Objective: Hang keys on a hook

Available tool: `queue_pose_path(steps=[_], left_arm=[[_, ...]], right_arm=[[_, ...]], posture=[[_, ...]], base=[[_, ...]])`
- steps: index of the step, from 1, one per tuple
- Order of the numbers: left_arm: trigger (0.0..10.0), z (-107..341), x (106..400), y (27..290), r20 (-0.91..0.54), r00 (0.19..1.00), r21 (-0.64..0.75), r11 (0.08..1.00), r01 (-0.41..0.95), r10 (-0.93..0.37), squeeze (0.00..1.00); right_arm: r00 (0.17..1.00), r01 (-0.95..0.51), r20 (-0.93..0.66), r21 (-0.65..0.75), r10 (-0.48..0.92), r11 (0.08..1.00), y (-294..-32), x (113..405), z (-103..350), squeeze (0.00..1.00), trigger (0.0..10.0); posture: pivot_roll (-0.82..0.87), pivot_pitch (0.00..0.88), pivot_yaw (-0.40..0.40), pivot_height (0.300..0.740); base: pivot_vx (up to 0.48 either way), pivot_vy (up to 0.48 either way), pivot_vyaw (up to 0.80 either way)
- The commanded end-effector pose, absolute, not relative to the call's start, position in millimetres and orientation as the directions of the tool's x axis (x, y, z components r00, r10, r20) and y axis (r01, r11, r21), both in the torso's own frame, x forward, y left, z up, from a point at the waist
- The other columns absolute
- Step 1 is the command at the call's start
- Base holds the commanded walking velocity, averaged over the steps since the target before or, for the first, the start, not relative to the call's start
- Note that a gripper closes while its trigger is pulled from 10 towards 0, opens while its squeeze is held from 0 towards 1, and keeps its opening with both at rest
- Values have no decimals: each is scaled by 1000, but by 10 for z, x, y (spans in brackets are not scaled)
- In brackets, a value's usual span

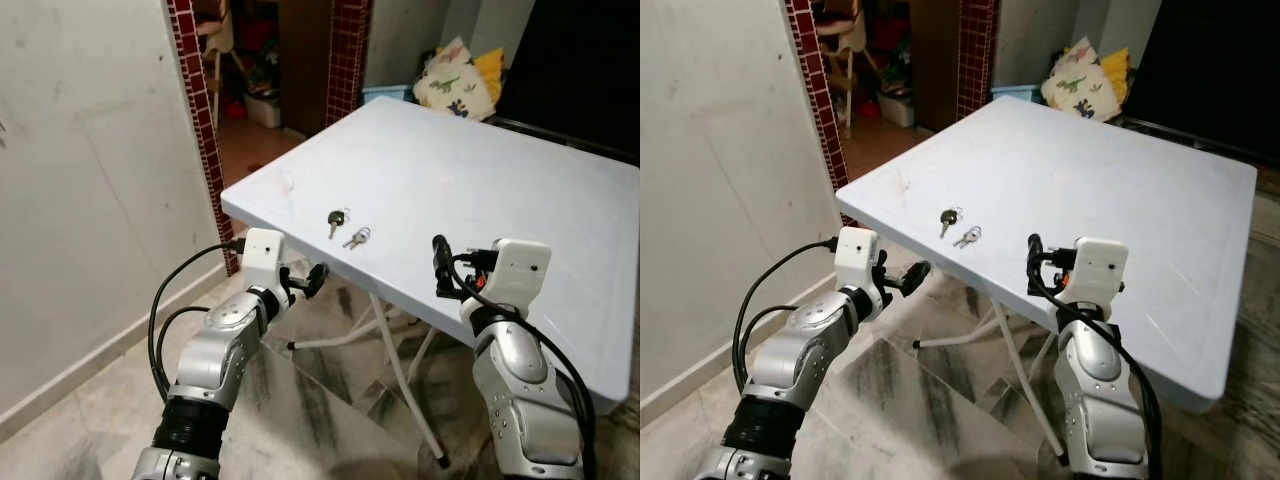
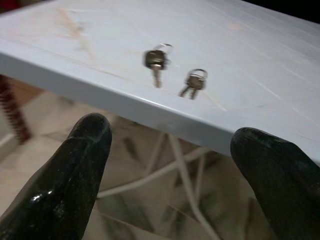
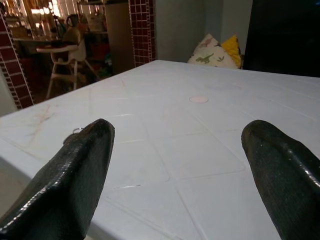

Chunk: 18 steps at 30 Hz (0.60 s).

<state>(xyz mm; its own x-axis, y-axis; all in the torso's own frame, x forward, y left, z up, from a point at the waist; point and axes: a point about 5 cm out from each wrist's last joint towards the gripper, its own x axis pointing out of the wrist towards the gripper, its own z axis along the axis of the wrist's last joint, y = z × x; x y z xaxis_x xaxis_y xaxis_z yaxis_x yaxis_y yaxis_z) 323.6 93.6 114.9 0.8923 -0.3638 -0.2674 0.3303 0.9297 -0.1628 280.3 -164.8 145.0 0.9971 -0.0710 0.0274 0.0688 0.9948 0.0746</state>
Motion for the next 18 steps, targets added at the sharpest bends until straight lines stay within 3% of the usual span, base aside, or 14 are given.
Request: queue_pose_path(steps=[1,3,15,18], left_arm=[[10000,1190,3284,995,-261,907,-134,943,304,-330,0],[10000,1190,3293,1013,-262,914,-129,950,284,-309,0],[10000,1171,3295,1002,-263,923,-115,959,261,-282,0],[10000,1174,3284,976,-257,922,-115,956,269,-291,0]], right_arm=[[997,43,57,82,-48,996,-1606,2830,1534,0,10000],[997,39,66,80,-44,996,-1600,2835,1554,0,10000],[997,37,64,67,-42,997,-1593,2853,1550,0,10000],[997,39,65,80,-44,996,-1590,2859,1555,0,10000]], posture=[[39,0,-31,740],[38,0,-31,740],[41,0,-36,740],[39,0,-37,740]], base=[[0,0,0],[0,0,0],[0,0,794],[0,0,202]])
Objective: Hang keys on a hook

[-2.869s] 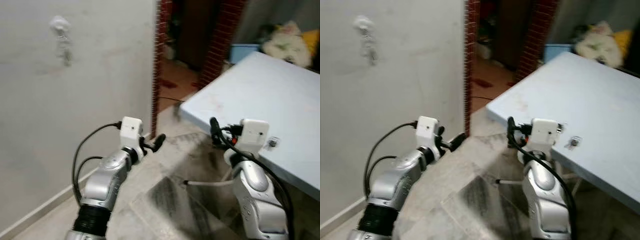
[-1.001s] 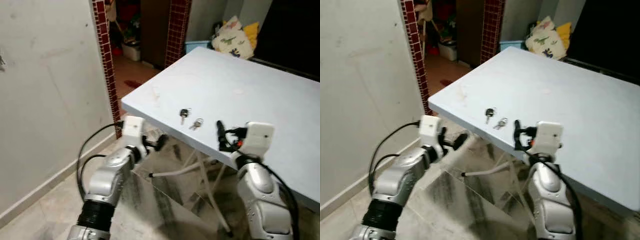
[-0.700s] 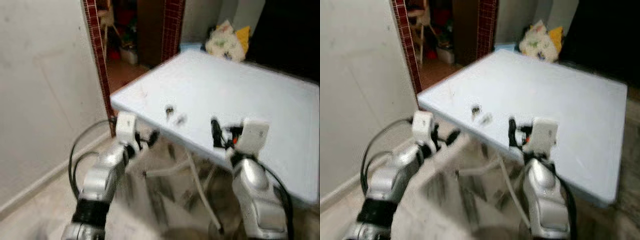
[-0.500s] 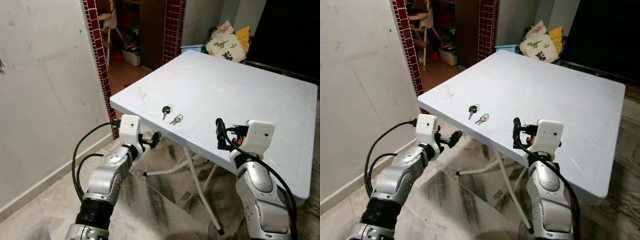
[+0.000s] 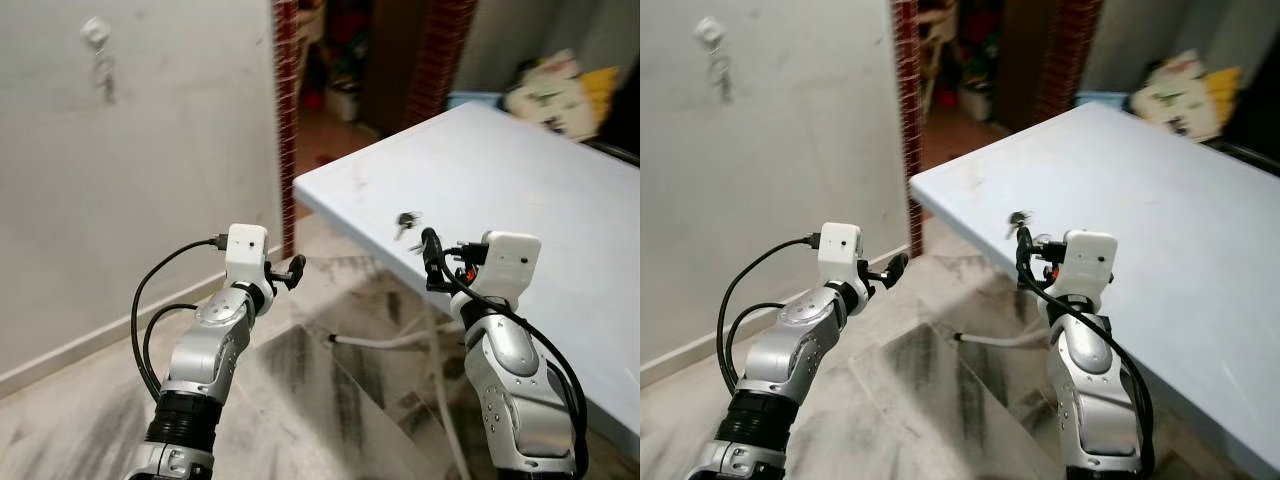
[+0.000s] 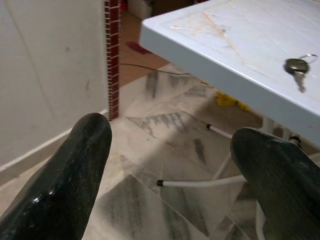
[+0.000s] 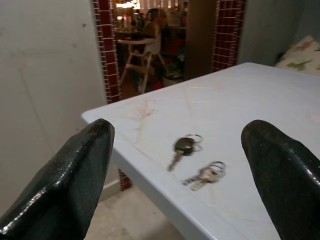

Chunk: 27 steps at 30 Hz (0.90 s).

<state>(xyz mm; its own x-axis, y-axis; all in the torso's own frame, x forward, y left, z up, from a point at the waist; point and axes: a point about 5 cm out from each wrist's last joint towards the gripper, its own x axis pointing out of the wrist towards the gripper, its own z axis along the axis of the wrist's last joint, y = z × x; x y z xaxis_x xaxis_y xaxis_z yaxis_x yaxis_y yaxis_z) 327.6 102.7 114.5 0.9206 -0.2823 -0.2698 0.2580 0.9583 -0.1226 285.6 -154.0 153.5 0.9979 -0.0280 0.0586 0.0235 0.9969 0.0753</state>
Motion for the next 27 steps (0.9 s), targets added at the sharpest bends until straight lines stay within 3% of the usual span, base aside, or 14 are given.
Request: queue_pose_path(steps=[1,27], left_arm=[[10000,1170,3278,971,-258,920,-114,955,274,-294,0],[10000,1158,3254,968,-244,911,-165,940,300,-333,0]], right_arm=[[997,39,64,79,-44,996,-1590,2859,1554,0,10000],[999,18,46,63,-21,998,-1563,2840,1519,0,10000]], posture=[[40,0,-38,740],[35,0,-40,740]], base=[[0,0,0],[0,0,0]])
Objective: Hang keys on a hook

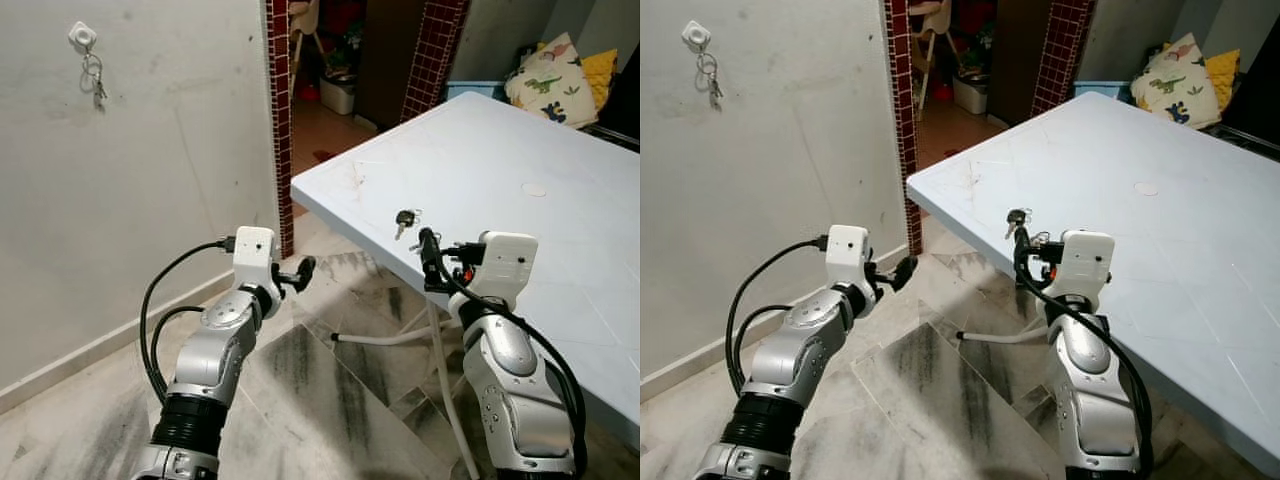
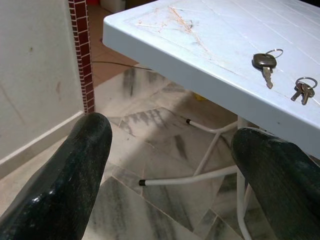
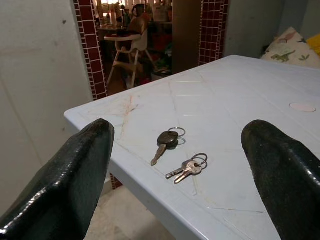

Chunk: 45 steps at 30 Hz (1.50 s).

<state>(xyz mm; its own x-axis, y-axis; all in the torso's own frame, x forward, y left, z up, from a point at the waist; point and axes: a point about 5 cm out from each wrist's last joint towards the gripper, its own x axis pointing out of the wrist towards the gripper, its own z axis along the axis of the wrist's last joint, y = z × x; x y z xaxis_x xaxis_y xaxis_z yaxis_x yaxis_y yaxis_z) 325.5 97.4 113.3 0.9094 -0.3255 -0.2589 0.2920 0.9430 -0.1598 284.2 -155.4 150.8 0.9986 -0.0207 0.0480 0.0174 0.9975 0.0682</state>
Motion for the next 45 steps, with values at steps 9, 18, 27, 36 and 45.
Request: queue_pose_path(steps=[9,18,27,36,45], left_arm=[[10000,1162,3248,946,-240,905,-175,932,317,-353,0],[10000,1169,3247,924,-234,899,-183,925,334,-371,0],[10000,1176,3257,921,-235,897,-181,924,337,-374,0],[10000,1163,3245,932,-241,897,-178,925,335,-371,0],[10000,1161,3241,934,-244,897,-176,926,334,-369,0]], right_arm=[[999,18,49,62,-21,998,-1563,2849,1525,0,10000],[998,22,50,62,-25,998,-1563,2841,1524,0,10000],[998,25,51,65,-28,998,-1562,2853,1529,0,10000],[998,27,51,66,-30,997,-1569,2850,1528,0,10000],[998,26,47,66,-29,997,-1566,2844,1521,0,10000]], posture=[[35,0,-38,740],[31,0,-34,740],[35,0,-32,740],[36,0,-32,740],[36,0,-32,740]], base=[[107,0,0],[300,0,0],[334,0,0],[335,0,0],[324,0,0]])
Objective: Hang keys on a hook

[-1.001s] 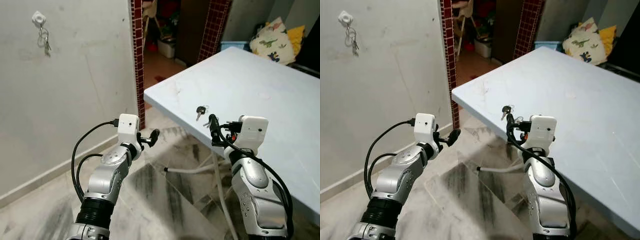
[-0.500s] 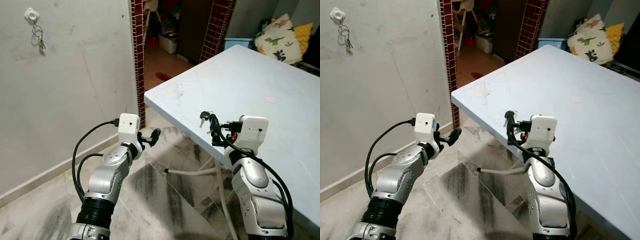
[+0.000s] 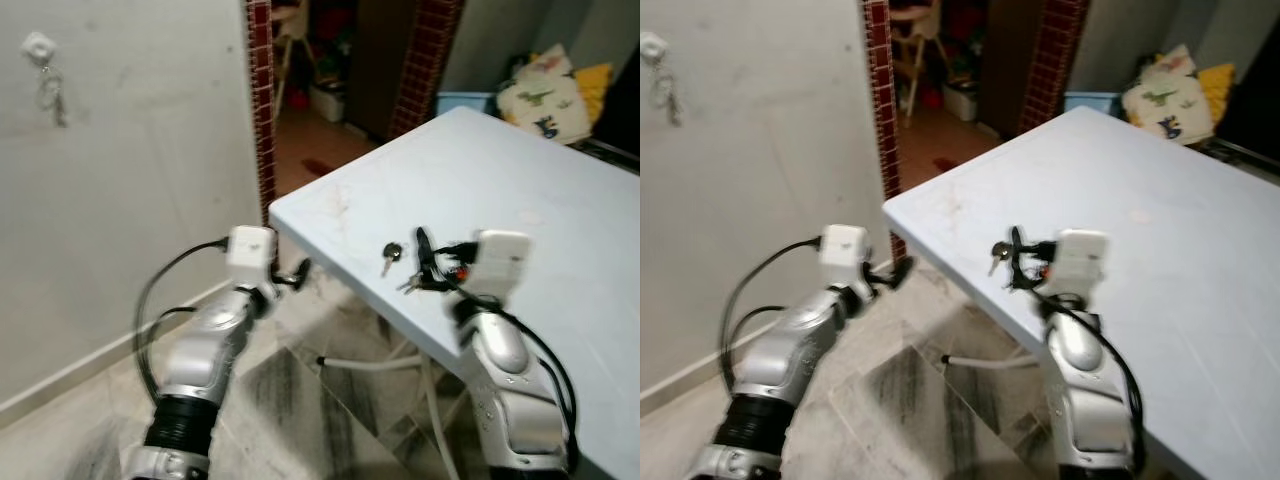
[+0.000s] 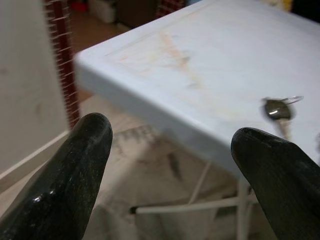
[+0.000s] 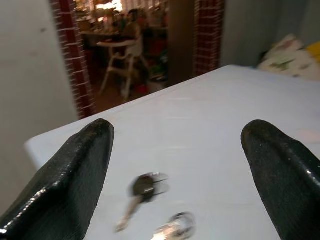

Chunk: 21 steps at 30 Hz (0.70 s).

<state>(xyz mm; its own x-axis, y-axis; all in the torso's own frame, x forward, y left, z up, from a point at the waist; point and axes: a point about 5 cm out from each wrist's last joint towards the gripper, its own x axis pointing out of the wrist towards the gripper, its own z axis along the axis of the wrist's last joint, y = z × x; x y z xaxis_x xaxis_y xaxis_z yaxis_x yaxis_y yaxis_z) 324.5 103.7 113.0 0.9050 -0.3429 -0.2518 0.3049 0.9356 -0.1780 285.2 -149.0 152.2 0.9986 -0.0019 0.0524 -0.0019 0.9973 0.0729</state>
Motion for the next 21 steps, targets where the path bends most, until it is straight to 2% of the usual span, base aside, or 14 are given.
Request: queue_pose_path(steps=[1,11,21], left_arm=[[10000,1155,3245,943,-250,899,-173,930,323,-359,0],[10000,1126,3245,966,-262,910,-184,942,280,-322,0],[10000,1144,3229,939,-249,906,-172,936,306,-342,0]], right_arm=[[999,26,46,66,-29,997,-1567,2843,1520,0,10000],[999,22,39,62,-25,998,-1562,2836,1510,0,10000],[999,19,31,59,-20,998,-1559,2823,1498,0,10000]], posture=[[36,0,-32,740],[34,0,-38,740],[31,0,-38,740]], base=[[0,0,0],[49,0,0],[0,0,0]])
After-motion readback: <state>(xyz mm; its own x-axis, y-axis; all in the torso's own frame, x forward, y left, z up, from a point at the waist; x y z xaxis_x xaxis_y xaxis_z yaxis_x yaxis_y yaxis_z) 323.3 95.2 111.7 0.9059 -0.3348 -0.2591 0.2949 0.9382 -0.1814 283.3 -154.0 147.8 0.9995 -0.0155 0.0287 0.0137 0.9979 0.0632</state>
